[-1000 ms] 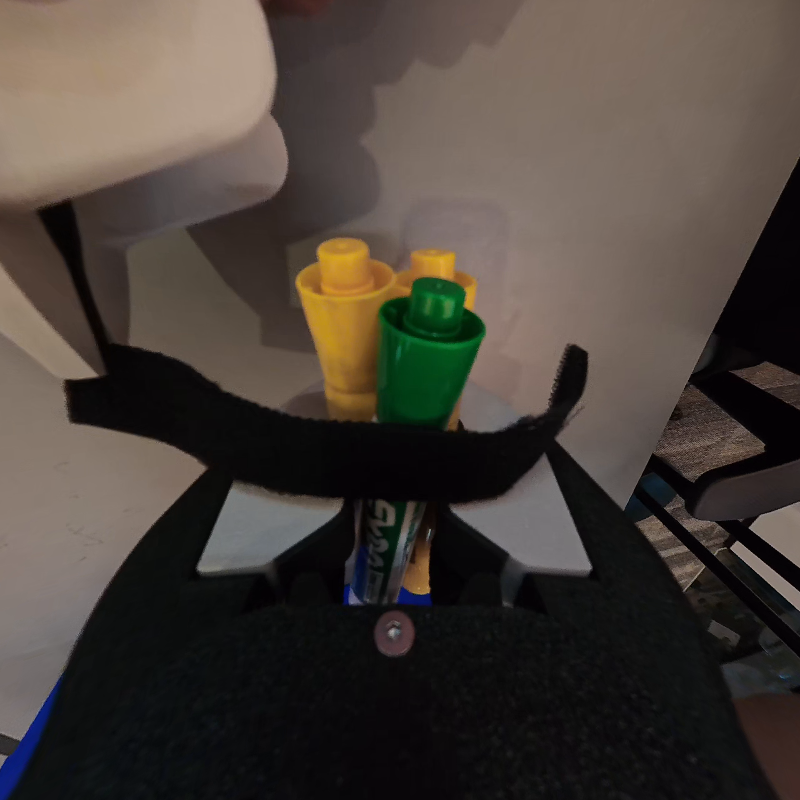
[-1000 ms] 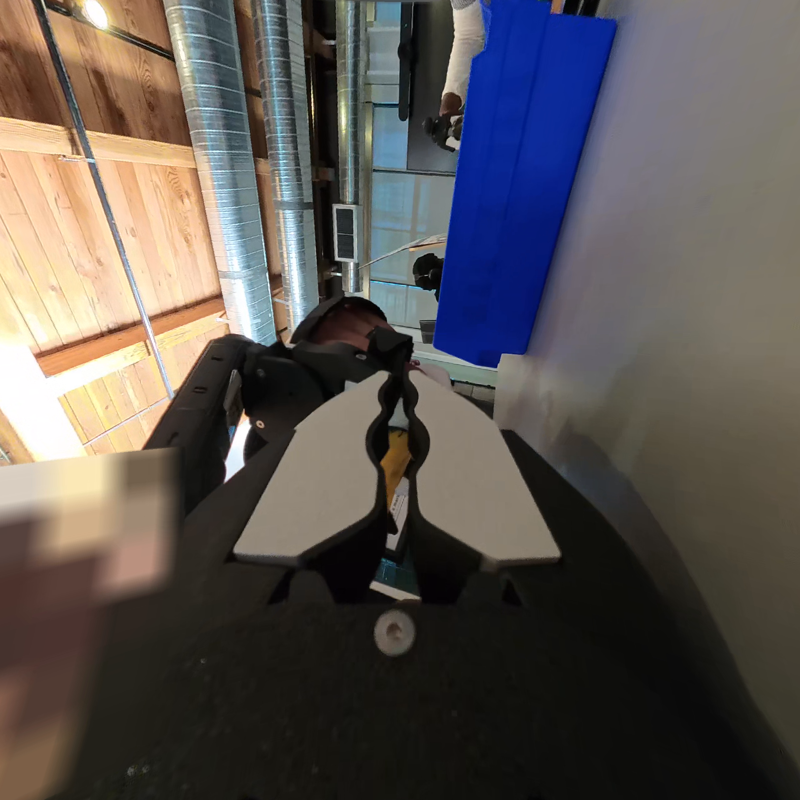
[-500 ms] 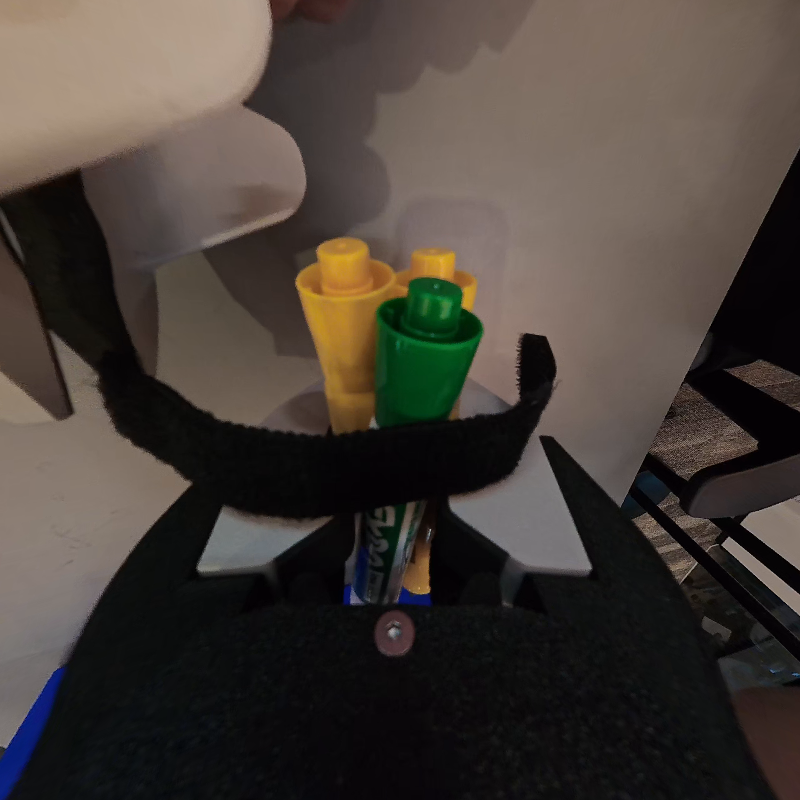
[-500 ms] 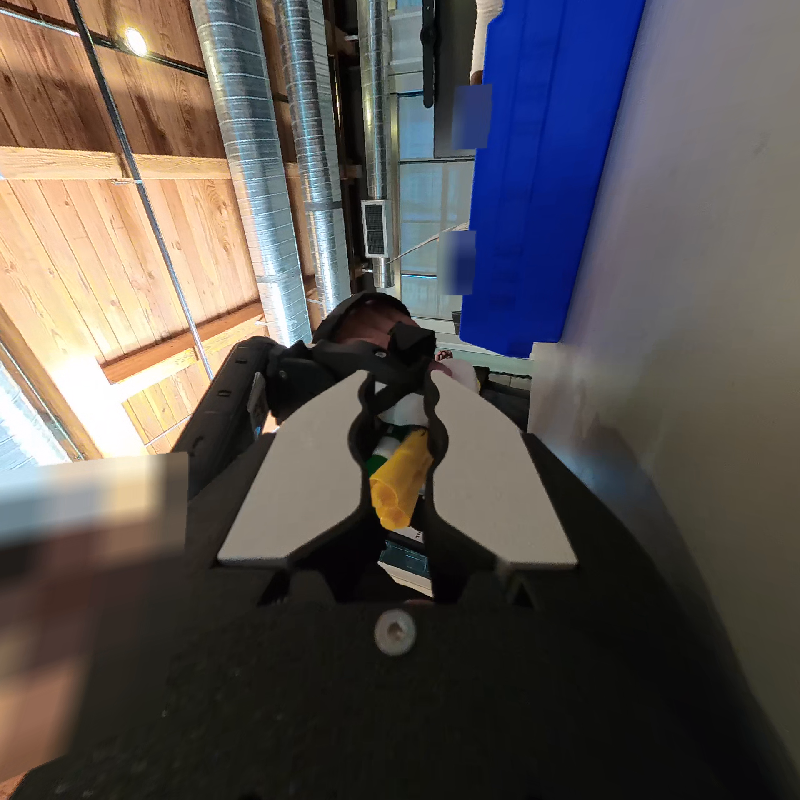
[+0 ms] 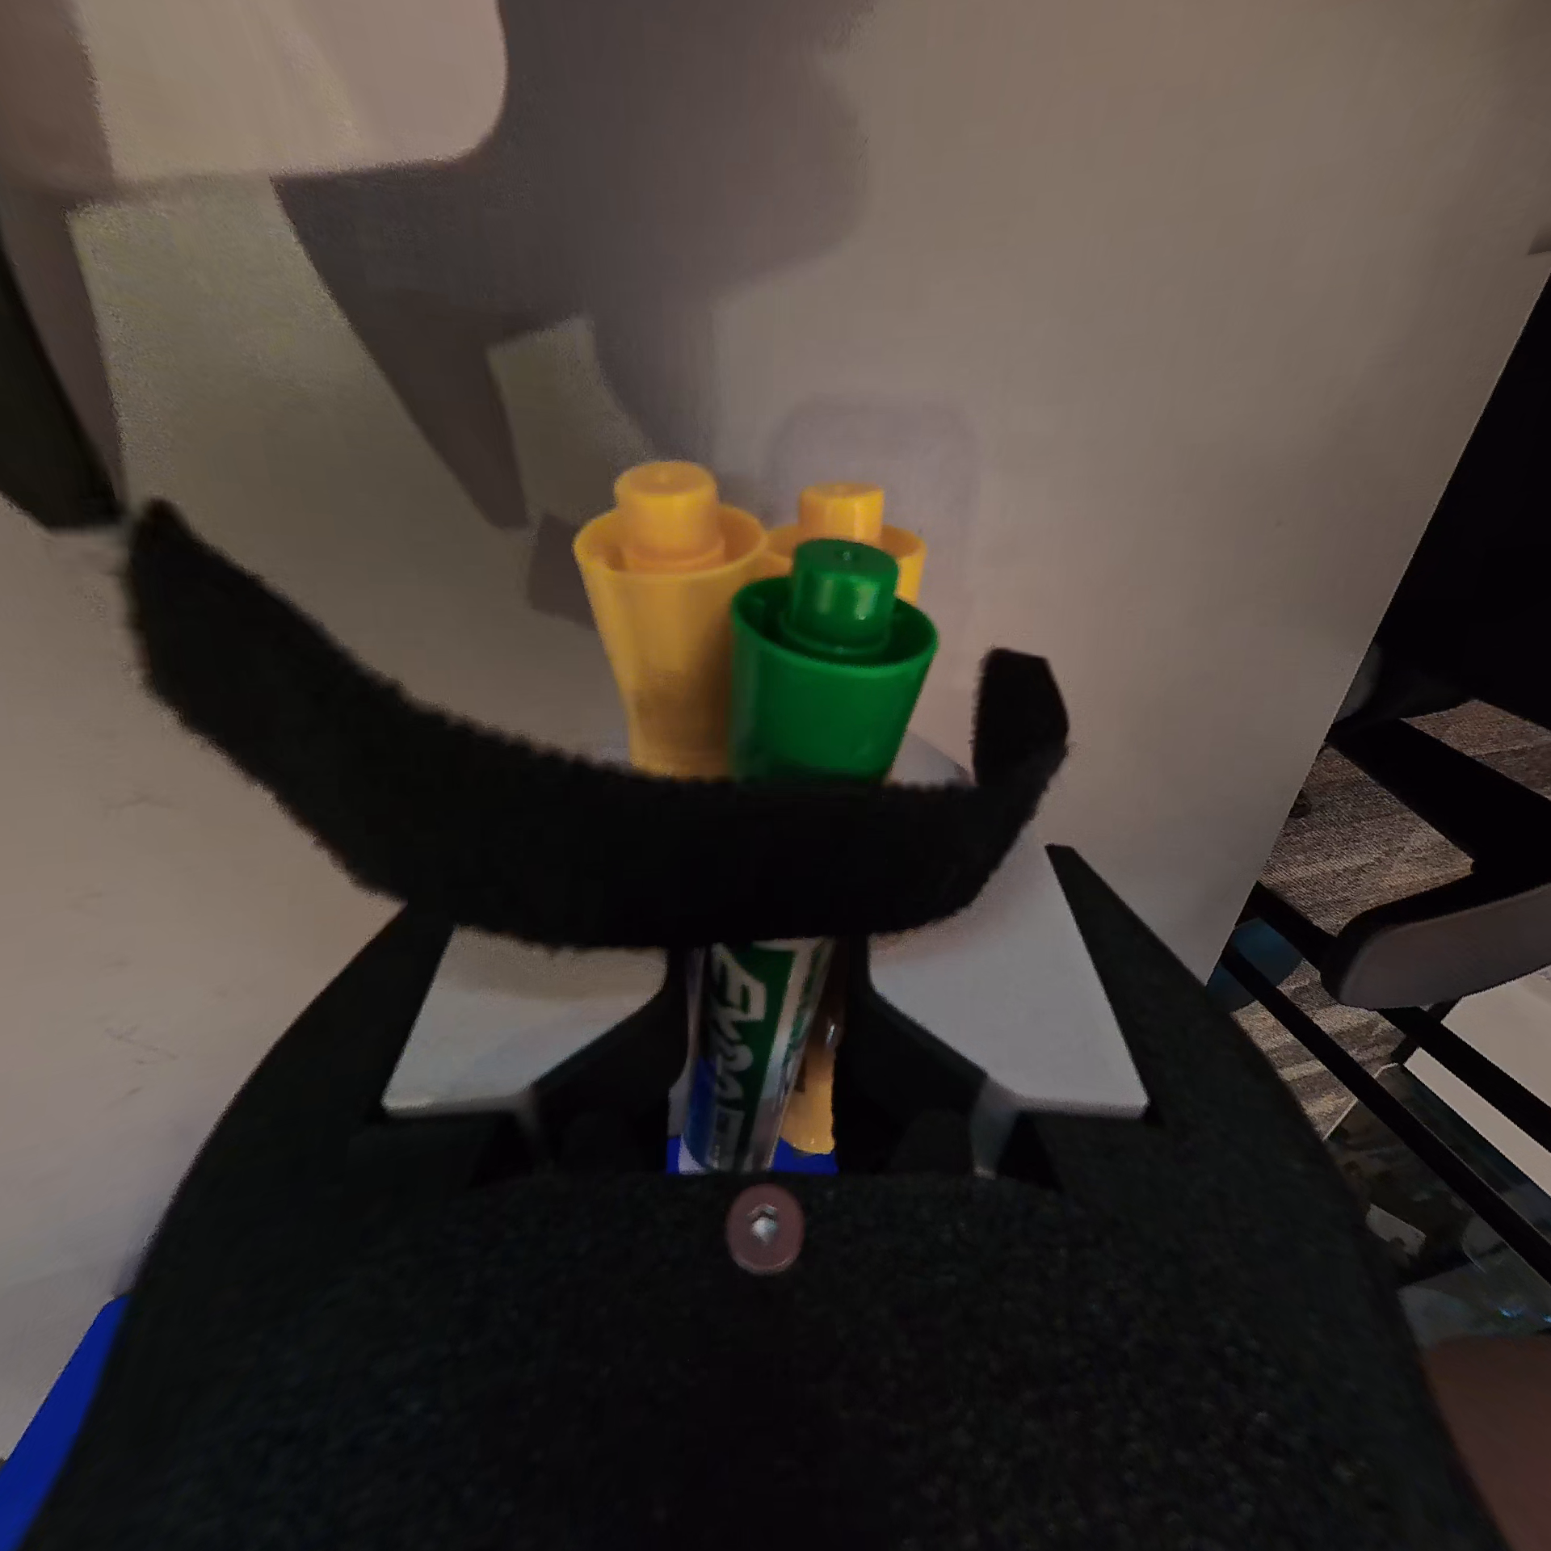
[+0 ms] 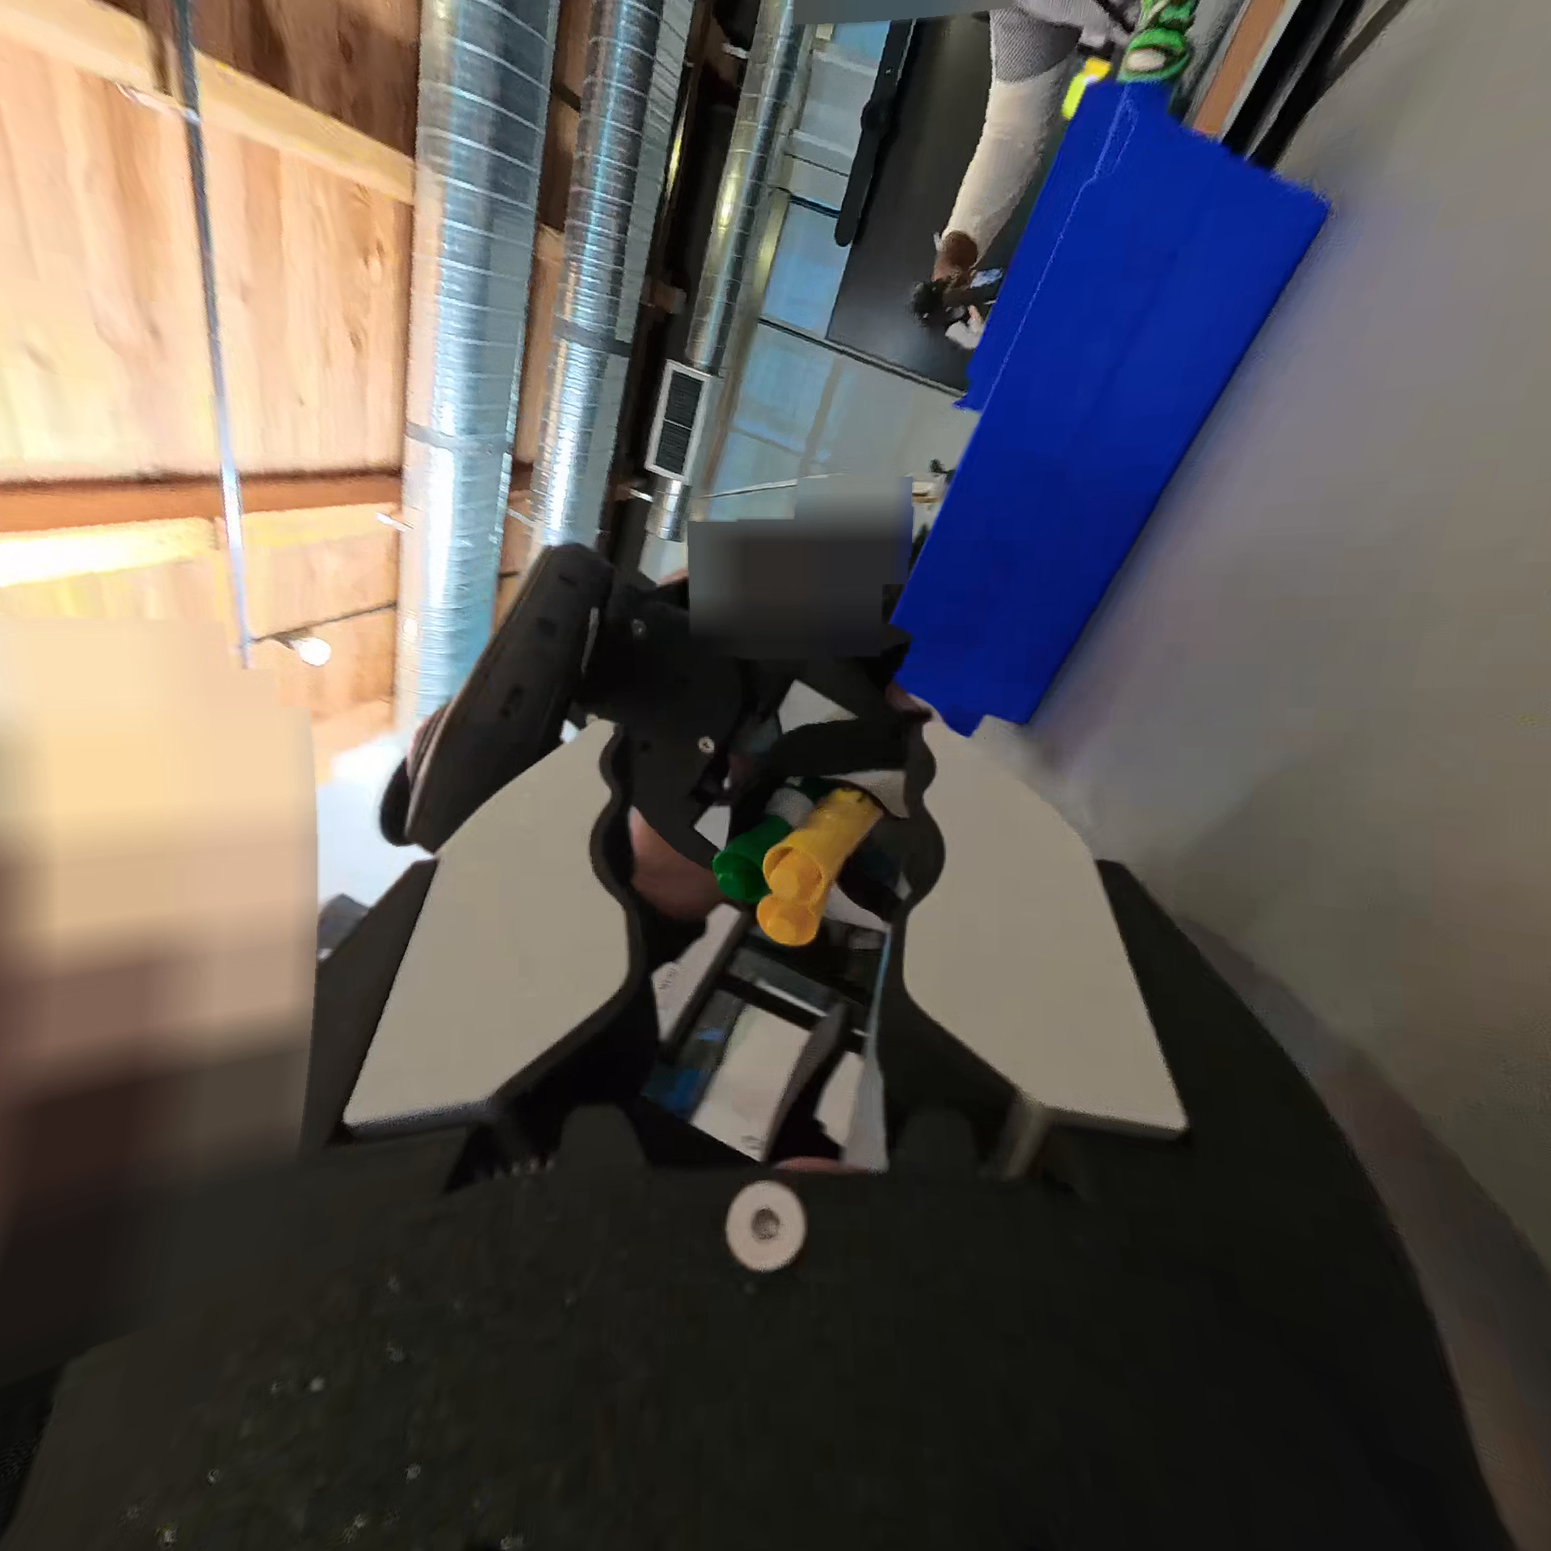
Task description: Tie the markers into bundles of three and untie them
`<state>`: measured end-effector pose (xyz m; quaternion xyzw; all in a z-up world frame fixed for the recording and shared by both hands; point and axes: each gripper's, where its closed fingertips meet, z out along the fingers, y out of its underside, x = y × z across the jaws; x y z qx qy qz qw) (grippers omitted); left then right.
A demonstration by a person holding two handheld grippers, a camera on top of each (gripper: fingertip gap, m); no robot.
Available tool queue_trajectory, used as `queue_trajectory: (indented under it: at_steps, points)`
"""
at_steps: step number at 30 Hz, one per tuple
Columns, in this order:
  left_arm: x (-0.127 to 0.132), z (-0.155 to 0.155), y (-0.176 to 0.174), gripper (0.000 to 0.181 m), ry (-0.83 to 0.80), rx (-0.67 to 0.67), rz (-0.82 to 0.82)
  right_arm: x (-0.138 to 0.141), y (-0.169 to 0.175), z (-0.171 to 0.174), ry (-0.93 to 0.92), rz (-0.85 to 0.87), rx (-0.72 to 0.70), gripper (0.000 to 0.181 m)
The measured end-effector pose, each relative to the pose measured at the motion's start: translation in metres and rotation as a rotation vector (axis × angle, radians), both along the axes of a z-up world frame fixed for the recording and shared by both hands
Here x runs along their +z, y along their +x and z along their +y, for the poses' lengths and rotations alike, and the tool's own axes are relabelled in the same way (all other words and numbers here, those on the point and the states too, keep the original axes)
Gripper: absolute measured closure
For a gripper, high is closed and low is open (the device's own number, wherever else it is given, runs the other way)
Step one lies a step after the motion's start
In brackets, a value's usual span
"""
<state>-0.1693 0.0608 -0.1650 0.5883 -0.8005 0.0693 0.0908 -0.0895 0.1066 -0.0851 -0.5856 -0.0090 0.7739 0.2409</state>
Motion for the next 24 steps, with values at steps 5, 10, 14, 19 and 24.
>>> queue_trajectory:
  at_steps: [5, 10, 14, 19, 24]
  points:
    - [0.0, -0.003, 0.004, 0.075, -0.003, -0.007, -0.014, 0.0, -0.005, -0.014, 0.097, -0.09, 0.029, 0.12]
    - [0.0, -0.005, 0.006, 0.141, -0.003, -0.008, -0.022, 0.005, -0.018, -0.014, 0.107, -0.079, 0.075, 0.124]
    - [0.002, -0.002, 0.003, 0.141, 0.003, 0.0, -0.021, -0.016, -0.005, -0.017, 0.15, -0.245, 0.02, 0.123]
    - [0.004, 0.007, -0.007, 0.141, 0.009, 0.019, -0.012, -0.046, 0.002, -0.042, 0.328, -0.589, 0.04, 0.125]
    - [0.005, 0.014, -0.015, 0.141, 0.025, 0.039, -0.005, -0.075, -0.008, -0.051, 0.865, -1.18, 0.118, 0.128]
